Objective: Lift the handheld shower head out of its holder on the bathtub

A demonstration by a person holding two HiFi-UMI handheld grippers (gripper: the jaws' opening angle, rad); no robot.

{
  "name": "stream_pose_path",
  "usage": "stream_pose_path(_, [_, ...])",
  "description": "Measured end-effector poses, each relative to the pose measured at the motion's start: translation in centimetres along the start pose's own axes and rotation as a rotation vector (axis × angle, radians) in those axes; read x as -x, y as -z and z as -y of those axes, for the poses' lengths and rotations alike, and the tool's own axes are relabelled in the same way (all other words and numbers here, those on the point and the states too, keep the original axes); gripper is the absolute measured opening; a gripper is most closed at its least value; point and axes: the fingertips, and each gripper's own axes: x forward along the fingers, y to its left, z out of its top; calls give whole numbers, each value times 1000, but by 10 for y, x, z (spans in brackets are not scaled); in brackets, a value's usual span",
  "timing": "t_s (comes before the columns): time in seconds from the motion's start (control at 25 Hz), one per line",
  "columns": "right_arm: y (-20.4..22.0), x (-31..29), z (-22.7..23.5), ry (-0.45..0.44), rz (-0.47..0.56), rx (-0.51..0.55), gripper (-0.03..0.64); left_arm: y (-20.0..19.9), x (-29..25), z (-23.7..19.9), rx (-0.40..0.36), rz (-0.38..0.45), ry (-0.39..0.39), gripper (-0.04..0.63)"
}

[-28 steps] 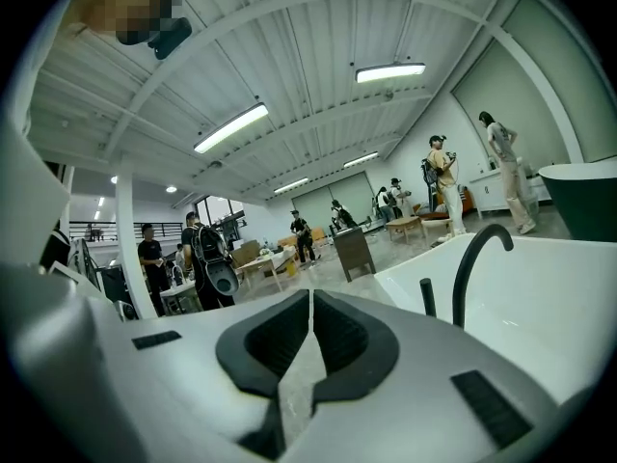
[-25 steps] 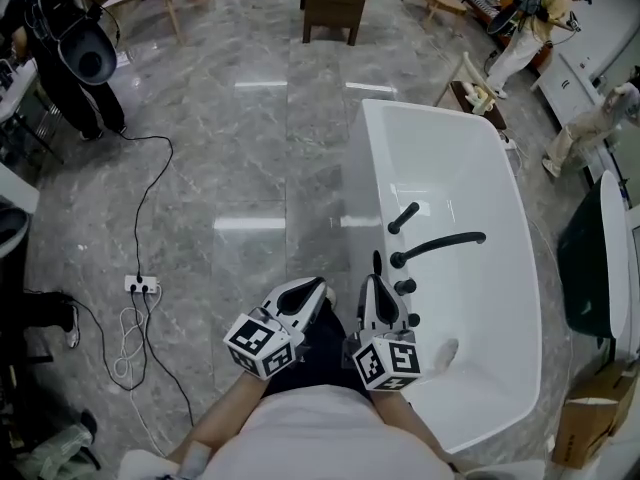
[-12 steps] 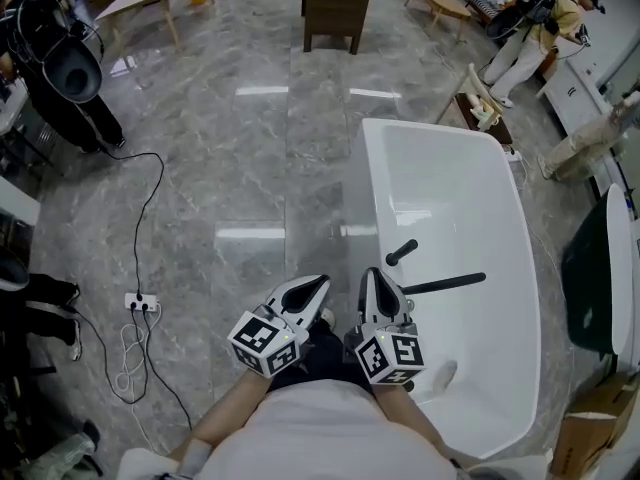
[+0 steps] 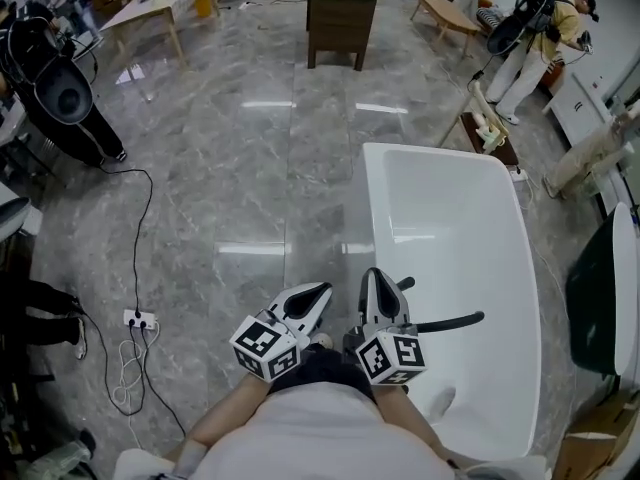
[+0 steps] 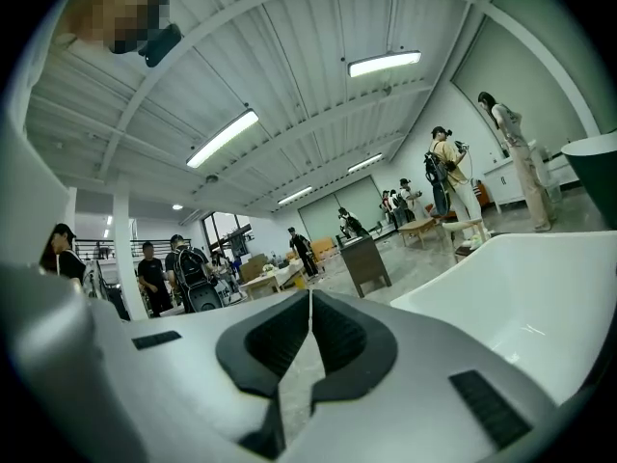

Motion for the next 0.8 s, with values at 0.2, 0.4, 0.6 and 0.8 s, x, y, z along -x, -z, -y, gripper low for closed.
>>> stream_pose_path(0.2, [5, -12, 14, -9, -11, -7, 18, 12, -19, -5, 5, -22, 9, 12])
stream_pose_path(0.4, [7, -4, 22, -7, -14, -1, 18, 16, -37, -6, -1, -63, 44, 12])
stream_pose_path(0.6, [-5, 13, 24, -22, 15, 104, 18, 22, -64, 11, -20, -117, 151, 12])
stream_pose_path(0.8, [-18, 34, 61, 117, 64, 68, 18, 32, -91, 52, -42, -181, 330, 12])
